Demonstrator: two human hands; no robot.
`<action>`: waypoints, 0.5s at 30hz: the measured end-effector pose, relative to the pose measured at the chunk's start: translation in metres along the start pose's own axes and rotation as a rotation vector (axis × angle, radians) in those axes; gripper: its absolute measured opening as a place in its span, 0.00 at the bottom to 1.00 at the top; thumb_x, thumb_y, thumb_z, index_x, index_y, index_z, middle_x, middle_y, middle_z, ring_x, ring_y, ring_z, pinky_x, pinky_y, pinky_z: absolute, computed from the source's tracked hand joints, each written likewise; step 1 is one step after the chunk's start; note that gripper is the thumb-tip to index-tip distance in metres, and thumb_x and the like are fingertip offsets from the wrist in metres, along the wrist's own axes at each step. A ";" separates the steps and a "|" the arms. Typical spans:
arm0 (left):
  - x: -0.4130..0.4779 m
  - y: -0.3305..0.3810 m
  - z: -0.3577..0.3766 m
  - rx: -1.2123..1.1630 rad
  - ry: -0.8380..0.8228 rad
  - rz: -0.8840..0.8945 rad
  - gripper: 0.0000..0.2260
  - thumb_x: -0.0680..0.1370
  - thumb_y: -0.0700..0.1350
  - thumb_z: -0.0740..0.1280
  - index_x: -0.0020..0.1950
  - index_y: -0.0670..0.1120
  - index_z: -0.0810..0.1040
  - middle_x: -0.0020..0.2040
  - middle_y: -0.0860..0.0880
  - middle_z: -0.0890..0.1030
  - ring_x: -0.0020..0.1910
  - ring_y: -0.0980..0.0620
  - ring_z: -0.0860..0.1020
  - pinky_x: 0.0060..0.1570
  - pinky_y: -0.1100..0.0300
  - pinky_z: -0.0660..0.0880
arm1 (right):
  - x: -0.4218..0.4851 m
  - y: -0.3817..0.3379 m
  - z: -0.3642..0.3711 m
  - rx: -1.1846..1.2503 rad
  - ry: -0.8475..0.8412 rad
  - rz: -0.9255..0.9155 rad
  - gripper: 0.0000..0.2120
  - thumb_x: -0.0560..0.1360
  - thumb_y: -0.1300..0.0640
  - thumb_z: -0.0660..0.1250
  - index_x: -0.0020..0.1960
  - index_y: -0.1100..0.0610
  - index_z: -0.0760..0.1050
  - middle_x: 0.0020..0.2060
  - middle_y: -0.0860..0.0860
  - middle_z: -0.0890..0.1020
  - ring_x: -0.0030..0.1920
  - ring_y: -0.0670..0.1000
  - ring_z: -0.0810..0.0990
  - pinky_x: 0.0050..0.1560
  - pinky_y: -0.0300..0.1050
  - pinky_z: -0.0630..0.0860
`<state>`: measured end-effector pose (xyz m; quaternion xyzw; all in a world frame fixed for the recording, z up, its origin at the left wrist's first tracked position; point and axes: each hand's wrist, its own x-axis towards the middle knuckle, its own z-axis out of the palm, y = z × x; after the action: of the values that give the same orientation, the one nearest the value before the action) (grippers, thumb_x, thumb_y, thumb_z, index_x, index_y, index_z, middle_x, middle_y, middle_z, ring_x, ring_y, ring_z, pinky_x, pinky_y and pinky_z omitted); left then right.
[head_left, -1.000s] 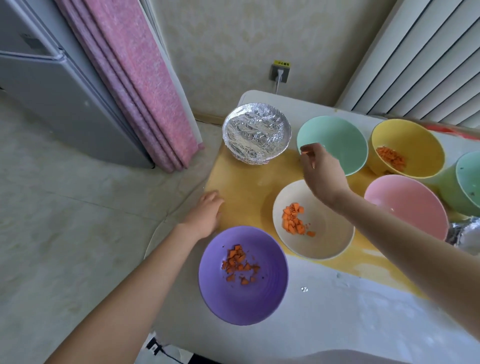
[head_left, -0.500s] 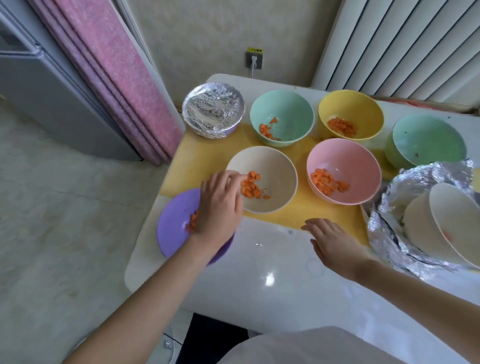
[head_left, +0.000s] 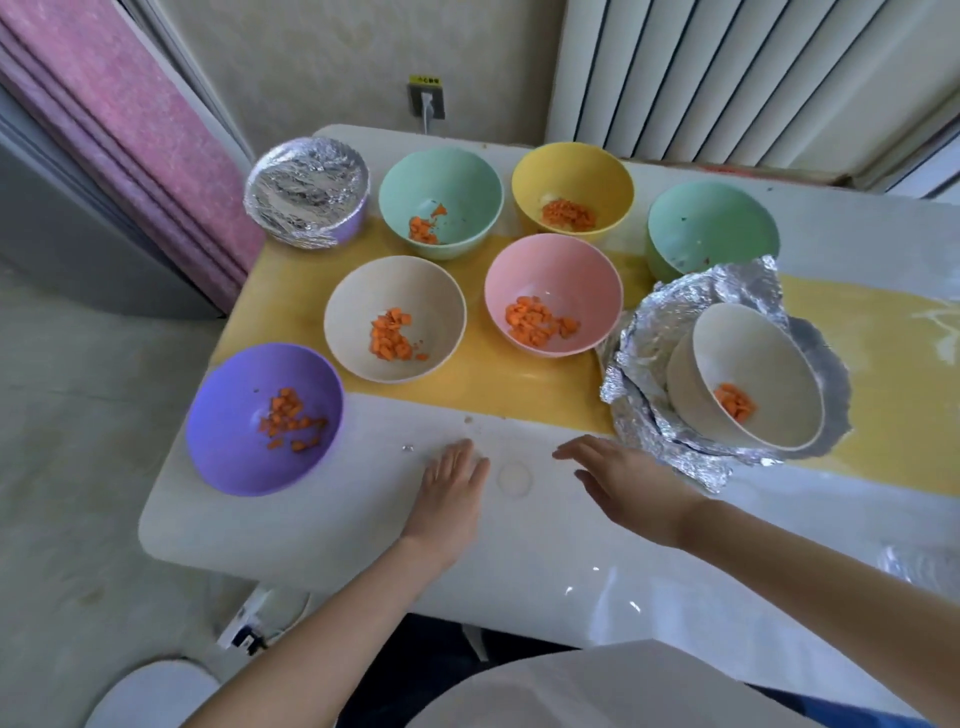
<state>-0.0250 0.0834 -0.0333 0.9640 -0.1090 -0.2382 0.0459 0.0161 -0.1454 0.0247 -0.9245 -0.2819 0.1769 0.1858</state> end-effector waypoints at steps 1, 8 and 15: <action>0.002 0.003 0.000 0.014 0.017 -0.011 0.23 0.77 0.39 0.56 0.72 0.45 0.57 0.75 0.43 0.53 0.73 0.44 0.53 0.69 0.51 0.54 | -0.003 -0.001 -0.009 0.031 0.083 -0.013 0.14 0.79 0.59 0.58 0.63 0.54 0.73 0.58 0.48 0.78 0.52 0.53 0.79 0.49 0.45 0.75; 0.032 0.046 -0.044 -0.400 0.269 0.070 0.15 0.80 0.41 0.56 0.66 0.45 0.67 0.65 0.49 0.70 0.61 0.48 0.71 0.50 0.57 0.66 | -0.020 0.031 -0.061 -0.101 0.664 0.162 0.14 0.77 0.55 0.57 0.59 0.61 0.71 0.53 0.56 0.78 0.52 0.56 0.73 0.51 0.45 0.68; 0.088 0.115 -0.097 -0.661 0.390 0.093 0.20 0.79 0.45 0.63 0.70 0.45 0.63 0.68 0.49 0.71 0.57 0.47 0.75 0.49 0.50 0.76 | -0.027 0.058 -0.060 -0.100 0.340 0.570 0.15 0.76 0.57 0.64 0.61 0.59 0.72 0.59 0.55 0.73 0.59 0.58 0.71 0.44 0.50 0.70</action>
<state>0.0751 -0.0450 0.0288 0.9184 -0.0594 -0.0702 0.3849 0.0479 -0.2207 0.0571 -0.9904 0.0148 0.0509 0.1276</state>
